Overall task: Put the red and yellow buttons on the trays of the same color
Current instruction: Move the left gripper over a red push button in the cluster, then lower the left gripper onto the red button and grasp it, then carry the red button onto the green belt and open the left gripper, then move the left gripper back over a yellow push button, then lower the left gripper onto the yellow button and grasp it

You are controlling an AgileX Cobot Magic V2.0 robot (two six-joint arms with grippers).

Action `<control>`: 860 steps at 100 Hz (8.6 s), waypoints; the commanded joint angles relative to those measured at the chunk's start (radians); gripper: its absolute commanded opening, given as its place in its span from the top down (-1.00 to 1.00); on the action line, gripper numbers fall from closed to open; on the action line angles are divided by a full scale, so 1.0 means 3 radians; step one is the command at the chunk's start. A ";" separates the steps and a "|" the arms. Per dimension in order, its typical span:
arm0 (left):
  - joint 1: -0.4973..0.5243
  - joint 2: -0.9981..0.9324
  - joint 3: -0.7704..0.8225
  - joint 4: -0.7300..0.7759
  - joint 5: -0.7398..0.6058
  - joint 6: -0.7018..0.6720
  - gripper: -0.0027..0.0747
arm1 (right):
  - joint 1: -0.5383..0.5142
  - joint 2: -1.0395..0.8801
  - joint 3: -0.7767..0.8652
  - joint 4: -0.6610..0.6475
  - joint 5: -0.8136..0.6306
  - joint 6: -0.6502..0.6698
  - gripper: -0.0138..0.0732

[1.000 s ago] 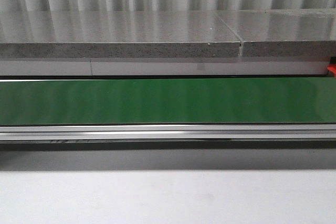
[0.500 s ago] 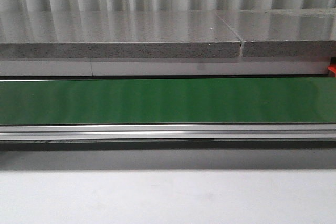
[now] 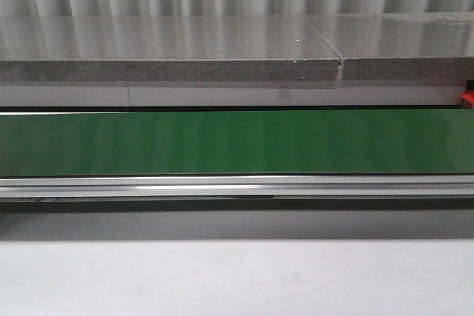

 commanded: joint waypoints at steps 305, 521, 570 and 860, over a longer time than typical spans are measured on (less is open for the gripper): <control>-0.0387 -0.0126 -0.0306 -0.0153 -0.0238 0.0157 0.99 | -0.0001 -0.0018 -0.0077 0.0056 -0.0194 -0.0021 0.84; 0.0263 -0.0272 -0.0327 -0.0104 -0.0422 0.0339 -0.52 | -0.0001 -0.0018 -0.0077 0.0056 -0.0194 -0.0021 0.84; 0.0679 0.0506 -0.0331 -0.0213 -0.0797 0.0339 -0.52 | -0.0001 -0.0018 -0.0077 0.0056 -0.0194 -0.0021 0.84; -0.0069 -0.0386 -0.0726 -0.1708 -0.0010 0.1840 0.99 | -0.0001 -0.0018 -0.0077 0.0056 -0.0194 -0.0021 0.84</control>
